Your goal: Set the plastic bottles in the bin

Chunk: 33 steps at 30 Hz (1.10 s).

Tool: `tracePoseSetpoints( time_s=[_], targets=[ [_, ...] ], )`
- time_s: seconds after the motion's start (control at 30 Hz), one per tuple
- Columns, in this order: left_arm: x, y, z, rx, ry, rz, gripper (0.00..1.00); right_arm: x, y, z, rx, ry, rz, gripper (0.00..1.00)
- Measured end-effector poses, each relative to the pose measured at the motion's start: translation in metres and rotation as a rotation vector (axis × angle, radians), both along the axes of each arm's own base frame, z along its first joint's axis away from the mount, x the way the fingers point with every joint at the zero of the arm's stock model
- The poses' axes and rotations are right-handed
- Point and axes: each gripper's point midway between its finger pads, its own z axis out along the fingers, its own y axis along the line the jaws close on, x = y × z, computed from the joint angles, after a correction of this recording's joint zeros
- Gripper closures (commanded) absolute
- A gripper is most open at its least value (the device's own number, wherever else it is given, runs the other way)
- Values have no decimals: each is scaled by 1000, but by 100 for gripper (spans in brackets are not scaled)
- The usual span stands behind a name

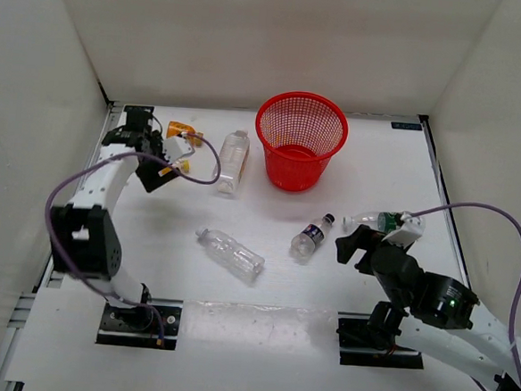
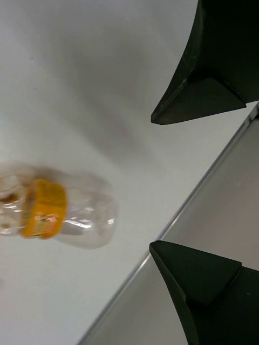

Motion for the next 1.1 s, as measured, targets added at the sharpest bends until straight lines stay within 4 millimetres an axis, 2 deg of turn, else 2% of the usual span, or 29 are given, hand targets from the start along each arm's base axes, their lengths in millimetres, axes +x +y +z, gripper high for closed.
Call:
tracePoseSetpoints(
  time_s=[0.1, 0.23, 0.3, 0.53, 0.6, 0.7, 0.83, 0.93, 1.1],
  targets=[
    [45, -5, -25, 38, 39, -84, 0, 3, 9, 4, -36, 17, 20, 0],
    [109, -8, -42, 98, 12, -133, 0, 7, 20, 3, -122, 42, 47, 0],
    [124, -11, -52, 124, 10, -162, 0, 10, 24, 2, -162, 51, 58, 0],
    [125, -24, -92, 151, 98, -231, 0, 13, 28, 4, -209, 48, 75, 0],
    [123, -25, -97, 144, 118, -213, 0, 14, 27, 5, -211, 44, 68, 0],
    [128, -22, -91, 145, 109, -154, 0, 15, 24, 7, -213, 34, 54, 0],
    [149, -24, -77, 115, 77, -39, 0, 17, 22, 9, -218, 25, 41, 0],
    [163, -34, -73, 32, 65, 58, 0, 17, 21, 7, -231, 32, 39, 0],
    [161, -62, -55, -207, 71, 277, 0, 17, 23, 4, -243, 41, 38, 0]
  ],
)
